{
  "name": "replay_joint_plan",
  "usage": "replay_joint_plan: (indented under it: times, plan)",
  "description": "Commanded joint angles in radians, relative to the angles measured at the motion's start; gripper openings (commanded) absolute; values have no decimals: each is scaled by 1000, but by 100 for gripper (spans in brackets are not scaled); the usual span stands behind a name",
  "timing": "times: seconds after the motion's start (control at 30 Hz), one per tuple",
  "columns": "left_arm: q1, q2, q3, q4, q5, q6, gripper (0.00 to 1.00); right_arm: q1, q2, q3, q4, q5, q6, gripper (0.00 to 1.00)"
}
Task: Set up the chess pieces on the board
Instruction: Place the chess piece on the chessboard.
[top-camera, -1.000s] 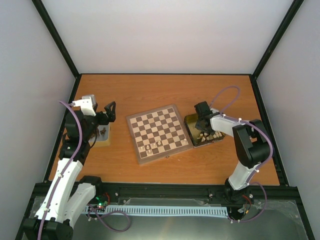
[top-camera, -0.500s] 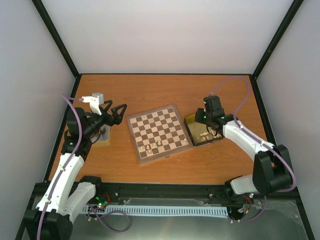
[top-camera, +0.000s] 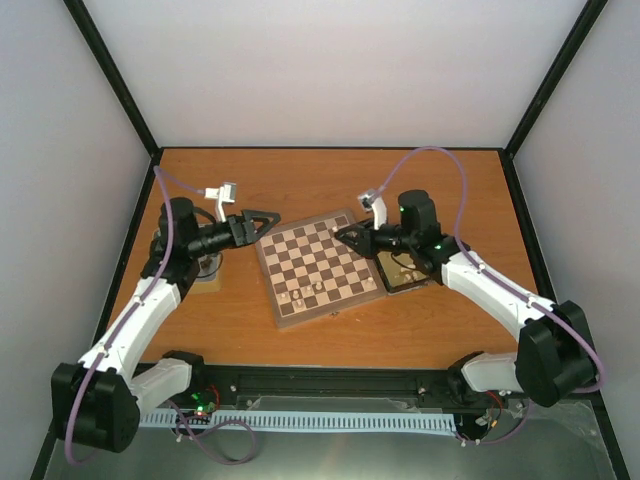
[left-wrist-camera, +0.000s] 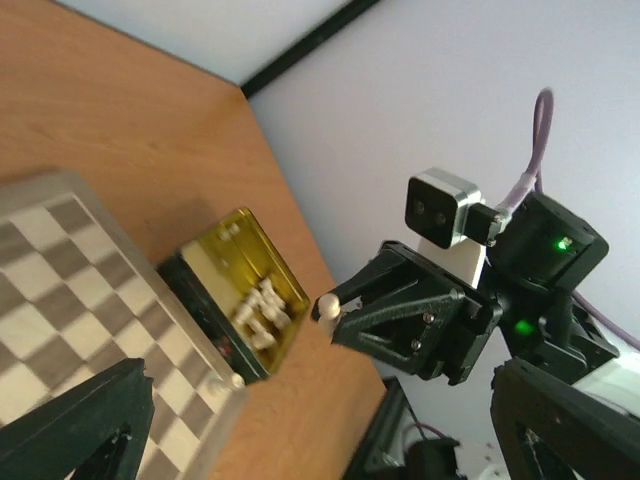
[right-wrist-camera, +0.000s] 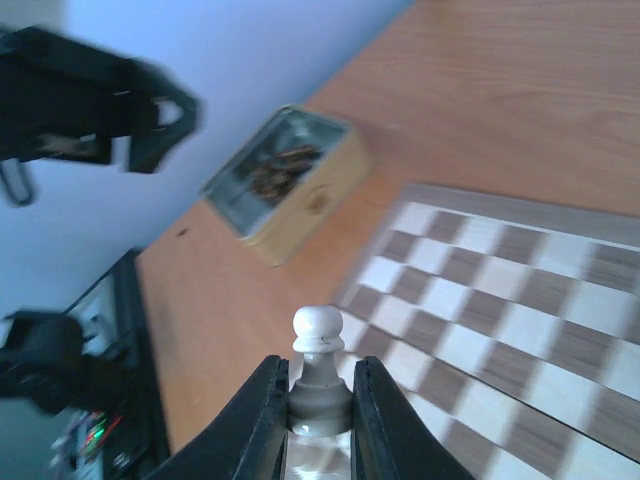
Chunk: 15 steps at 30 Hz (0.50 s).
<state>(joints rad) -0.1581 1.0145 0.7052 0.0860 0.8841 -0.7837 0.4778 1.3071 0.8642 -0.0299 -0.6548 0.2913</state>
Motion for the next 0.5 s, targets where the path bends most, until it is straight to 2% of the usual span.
replay_joint_plan:
  times: [0.0, 0.3, 0.4, 0.47]
  plan:
    - [-90, 52, 88, -40, 51, -106, 92, 72, 36, 57, 34, -201, -113, 17]
    - [-238, 116, 93, -79, 27, -191, 67, 134, 58, 86, -5, -264, -166, 17]
    - [-254, 119, 71, -57, 27, -230, 56, 144, 68, 88, -12, -276, -174, 17]
    - [-256, 123, 68, -57, 30, -242, 54, 148, 69, 87, -16, -272, -181, 17]
